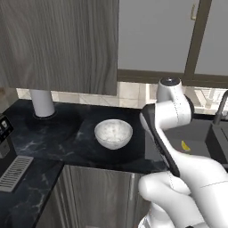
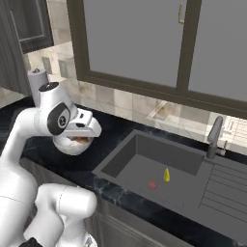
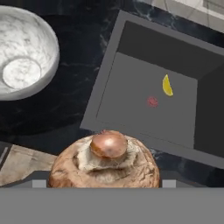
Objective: Pick the mushrooms from the cabinet and place them in one bowl. Pick the lemon wedge from the sink and place it in the other bowl.
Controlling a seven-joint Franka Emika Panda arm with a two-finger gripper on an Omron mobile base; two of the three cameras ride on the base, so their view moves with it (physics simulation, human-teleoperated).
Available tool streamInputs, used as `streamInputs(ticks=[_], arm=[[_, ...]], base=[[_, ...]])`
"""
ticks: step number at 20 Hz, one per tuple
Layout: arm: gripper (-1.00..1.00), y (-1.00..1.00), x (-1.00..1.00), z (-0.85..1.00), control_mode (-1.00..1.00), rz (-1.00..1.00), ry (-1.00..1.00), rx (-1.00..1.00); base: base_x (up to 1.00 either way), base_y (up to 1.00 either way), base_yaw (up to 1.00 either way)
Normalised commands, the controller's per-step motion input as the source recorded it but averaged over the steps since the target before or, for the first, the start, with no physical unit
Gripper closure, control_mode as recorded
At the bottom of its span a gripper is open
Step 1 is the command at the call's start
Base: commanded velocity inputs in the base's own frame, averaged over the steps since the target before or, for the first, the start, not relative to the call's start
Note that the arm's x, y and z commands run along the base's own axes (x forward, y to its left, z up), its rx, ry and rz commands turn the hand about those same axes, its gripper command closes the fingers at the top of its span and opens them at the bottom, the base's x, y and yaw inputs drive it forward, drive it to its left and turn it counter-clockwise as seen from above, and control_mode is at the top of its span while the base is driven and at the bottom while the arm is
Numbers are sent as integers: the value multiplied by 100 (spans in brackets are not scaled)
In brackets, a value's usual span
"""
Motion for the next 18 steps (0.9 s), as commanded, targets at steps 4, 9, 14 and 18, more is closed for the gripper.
streamInputs(ticks=[4,9,14,18], arm=[[100,-15,56,-2,-100,19,13,0],[100,0,52,-11,-100,35,15,2],[100,6,47,-14,-100,41,14,10],[100,25,33,-32,-100,40,13,7]], base=[[0,0,0],[0,0,0],[0,0,0],[0,0,0]])
